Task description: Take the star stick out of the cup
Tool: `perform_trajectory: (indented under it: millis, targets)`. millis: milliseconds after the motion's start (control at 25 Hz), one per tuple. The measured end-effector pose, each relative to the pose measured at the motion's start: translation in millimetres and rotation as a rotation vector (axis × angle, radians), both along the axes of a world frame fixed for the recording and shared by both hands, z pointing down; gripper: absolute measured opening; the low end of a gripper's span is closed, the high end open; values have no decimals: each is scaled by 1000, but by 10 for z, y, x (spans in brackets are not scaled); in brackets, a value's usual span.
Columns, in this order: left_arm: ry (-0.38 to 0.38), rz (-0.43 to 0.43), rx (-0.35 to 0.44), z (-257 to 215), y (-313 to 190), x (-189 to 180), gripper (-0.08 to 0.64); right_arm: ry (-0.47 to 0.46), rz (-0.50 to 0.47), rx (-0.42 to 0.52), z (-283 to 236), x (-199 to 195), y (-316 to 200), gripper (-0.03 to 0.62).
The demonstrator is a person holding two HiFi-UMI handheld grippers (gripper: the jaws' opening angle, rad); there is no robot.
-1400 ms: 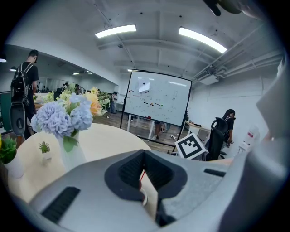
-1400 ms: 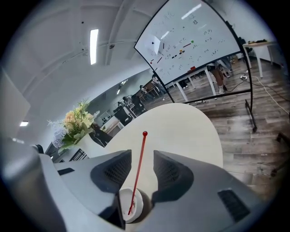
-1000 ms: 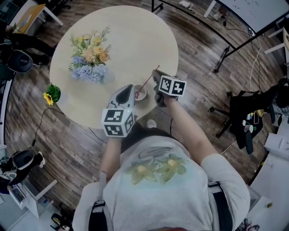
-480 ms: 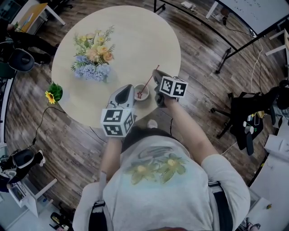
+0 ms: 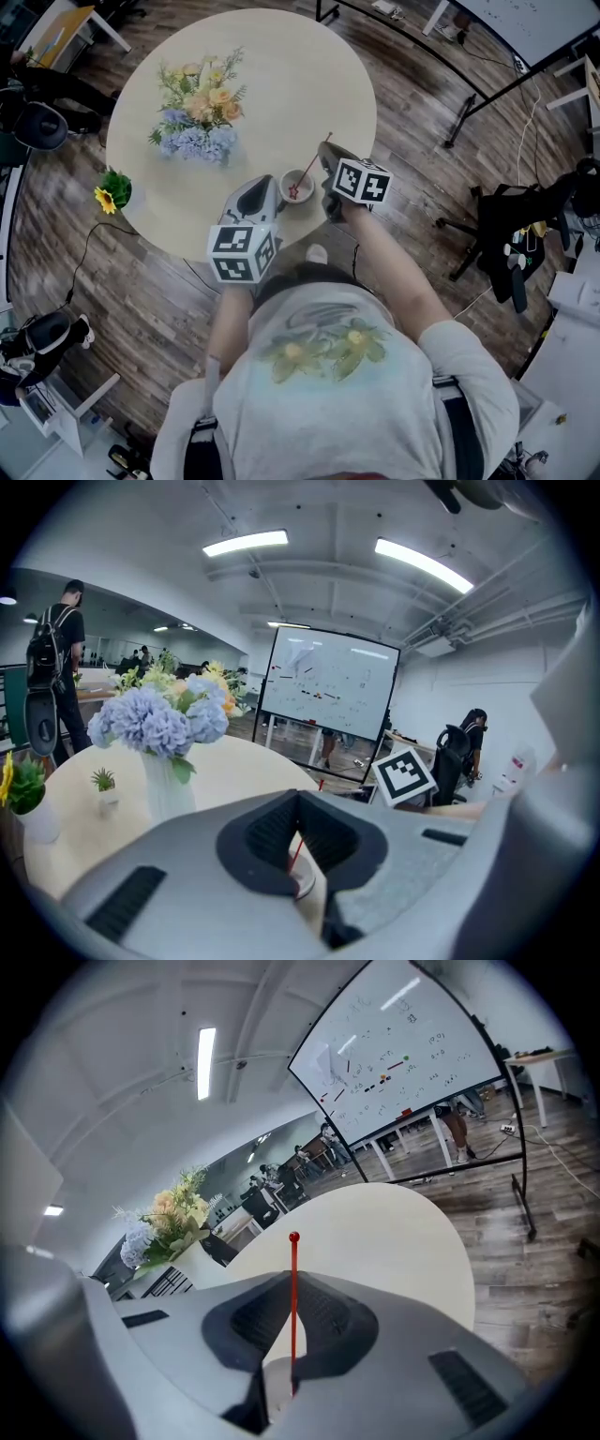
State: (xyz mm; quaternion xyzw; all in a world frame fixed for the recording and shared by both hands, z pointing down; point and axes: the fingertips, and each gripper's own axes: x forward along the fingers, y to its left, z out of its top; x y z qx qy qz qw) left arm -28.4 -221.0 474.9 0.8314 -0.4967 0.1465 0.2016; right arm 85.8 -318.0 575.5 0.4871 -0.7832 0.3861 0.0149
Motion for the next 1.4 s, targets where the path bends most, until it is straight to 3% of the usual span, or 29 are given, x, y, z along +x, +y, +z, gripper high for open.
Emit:
perform_trajectory:
  millis: [960, 1400]
  targets:
    - [26, 21, 11, -147, 266, -495, 3, 116, 60, 93, -405, -132, 316, 31]
    - [24, 42, 19, -209, 354, -570, 2, 102, 120, 145, -700, -56, 407, 29]
